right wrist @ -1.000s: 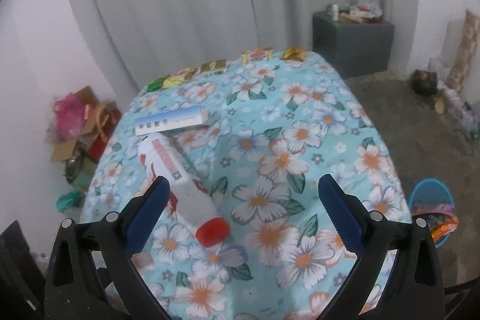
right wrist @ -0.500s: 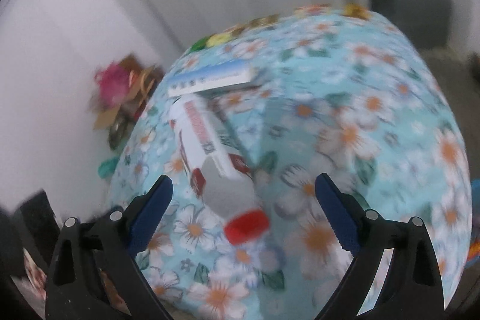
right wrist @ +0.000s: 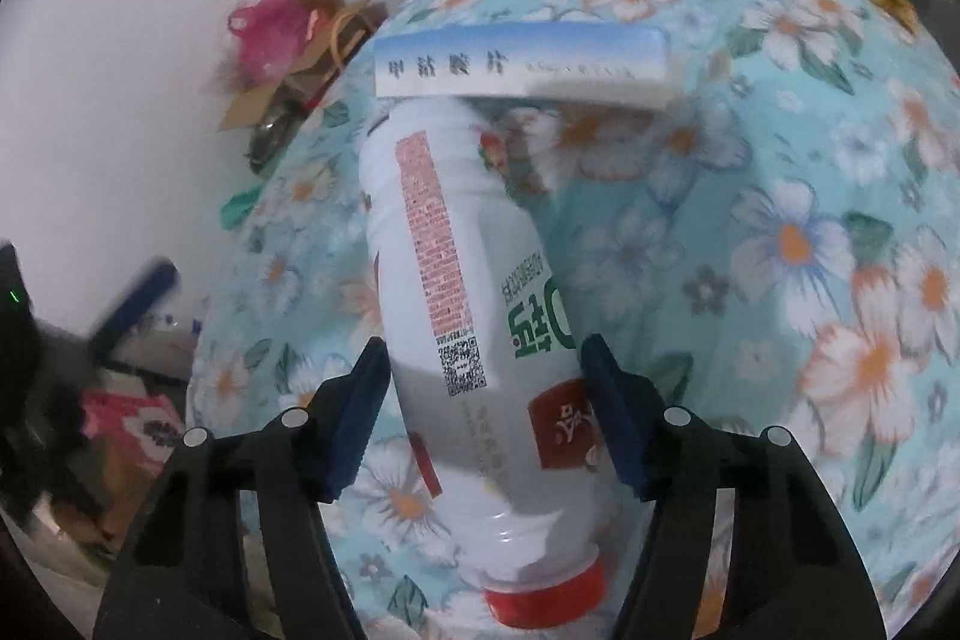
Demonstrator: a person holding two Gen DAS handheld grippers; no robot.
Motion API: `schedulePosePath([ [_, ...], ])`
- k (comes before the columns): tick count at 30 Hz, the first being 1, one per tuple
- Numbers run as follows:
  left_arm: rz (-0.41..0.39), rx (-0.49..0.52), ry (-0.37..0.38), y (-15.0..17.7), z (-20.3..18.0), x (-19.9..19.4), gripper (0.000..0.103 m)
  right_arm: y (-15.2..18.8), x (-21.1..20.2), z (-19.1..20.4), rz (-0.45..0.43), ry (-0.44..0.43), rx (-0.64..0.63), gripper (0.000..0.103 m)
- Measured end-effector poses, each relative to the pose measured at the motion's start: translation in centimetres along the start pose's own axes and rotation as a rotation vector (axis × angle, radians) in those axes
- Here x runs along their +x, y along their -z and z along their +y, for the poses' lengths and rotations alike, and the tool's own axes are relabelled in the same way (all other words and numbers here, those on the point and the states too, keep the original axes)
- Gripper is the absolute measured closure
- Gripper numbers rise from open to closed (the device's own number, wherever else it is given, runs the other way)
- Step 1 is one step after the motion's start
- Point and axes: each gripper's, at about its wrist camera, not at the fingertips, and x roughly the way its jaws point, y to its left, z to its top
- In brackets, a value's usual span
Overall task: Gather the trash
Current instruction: 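Grasp the white drink bottle with the right tool while the left tool grasps the blue medicine box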
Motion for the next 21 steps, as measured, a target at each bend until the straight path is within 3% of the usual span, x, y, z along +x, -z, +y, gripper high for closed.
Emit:
schedulePosePath([
  [4,-0.027,-0.005,-0.009,-2.0,0.2,0.6,0.006,3.0,-1.9,-0.6,-0.031,0.064,0.008,0.043],
  [9,0.034,-0.033,0.011,-4.8,0.7,4.4,0.014,7.9,-5.4,-3.4,-0.095,0.153,0.132,0.043],
  [14,0.152,0.05,0.017,-8.5,0.2,12.5,0.022,10.6,-7.3,-5.9,-0.139,0.145,0.319,0.043],
  [16,0.236,0.086,0.019,-9.4,0.2,16.8,0.024,10.9,-7.4,-6.4,-0.153,0.132,0.36,0.043],
  [18,0.309,0.081,-0.011,-9.4,0.8,19.9,0.033,11.1,-7.4,-6.7,-0.162,0.118,0.394,0.043],
  [21,0.406,0.084,-0.032,-8.5,1.7,23.4,0.037,11.2,-7.4,-7.0,-0.169,0.112,0.425,0.043],
])
